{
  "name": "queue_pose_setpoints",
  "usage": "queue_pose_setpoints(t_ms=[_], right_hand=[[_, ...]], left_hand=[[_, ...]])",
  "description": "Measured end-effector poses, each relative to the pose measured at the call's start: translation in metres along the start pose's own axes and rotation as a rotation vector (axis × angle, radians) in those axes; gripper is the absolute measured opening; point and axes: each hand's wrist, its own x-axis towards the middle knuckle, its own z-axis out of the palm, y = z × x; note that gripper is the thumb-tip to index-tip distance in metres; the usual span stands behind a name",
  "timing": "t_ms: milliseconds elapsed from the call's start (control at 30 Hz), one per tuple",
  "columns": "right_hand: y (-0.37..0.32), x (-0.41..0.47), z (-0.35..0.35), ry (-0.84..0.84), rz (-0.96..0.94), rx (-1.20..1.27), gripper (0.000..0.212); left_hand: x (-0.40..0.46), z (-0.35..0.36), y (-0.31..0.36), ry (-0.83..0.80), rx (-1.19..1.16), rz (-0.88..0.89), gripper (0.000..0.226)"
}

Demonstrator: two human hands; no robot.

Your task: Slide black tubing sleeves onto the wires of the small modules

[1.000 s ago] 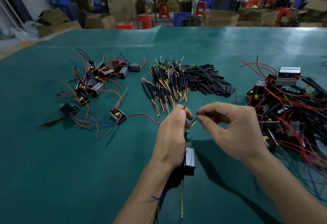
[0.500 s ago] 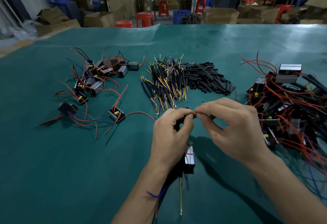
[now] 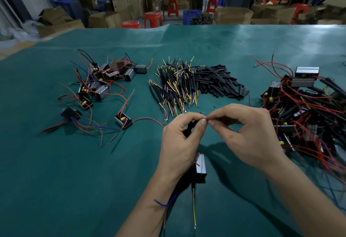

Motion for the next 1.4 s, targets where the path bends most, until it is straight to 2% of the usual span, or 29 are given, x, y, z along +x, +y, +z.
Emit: queue_pose_setpoints(t_ms=[167,333,433,700,867,933,1000,1100,1167,1267,1400], right_hand=[[0.002,0.001,0.001,-0.027,0.224,0.169,0.017],[0.001,0.004,0.001,-0.034,0.468,0.473,0.021],[0.001,0.006,-0.002,-0.063,0.614,0.628,0.016],[0.0,0.009,-0.005,-0.101,0.934,0.748,0.014],[-0.002,0.008,0.005,-0.061,1.213,1.022,0.024],[-0.005,0.007,0.01,-0.019,1.167,1.083,0.024],[-0.006,0.004,0.012,0.01,0.957,0.979,0.025],[-0.003,0.001,0.006,-0.023,0.544,0.619,0.024],[0.001,0.001,0.003,-0.055,0.353,0.355,0.023],[0.001,-0.002,0.003,-0.048,0.194,0.15,0.023],[0.003,-0.002,0.002,-0.01,0.127,0.082,0.019]], left_hand=[[-0.001,0.002,0.001,0.004,0.081,0.07,0.009],[-0.003,0.0,0.0,0.015,0.126,0.108,0.005],[-0.004,0.0,0.003,0.008,0.138,0.135,0.006],[-0.007,0.003,0.006,0.014,0.257,0.191,0.009],[-0.006,0.004,0.005,0.036,0.255,0.187,0.01],[-0.005,0.004,0.005,0.06,0.208,0.147,0.011],[-0.005,0.003,0.004,0.068,0.179,0.121,0.01],[-0.003,0.0,0.002,0.077,0.144,0.076,0.008],[-0.002,-0.001,0.001,0.085,0.126,0.053,0.007],[-0.002,-0.001,0.001,0.081,0.097,0.035,0.01],[-0.002,-0.001,0.002,0.09,0.105,0.037,0.009]])
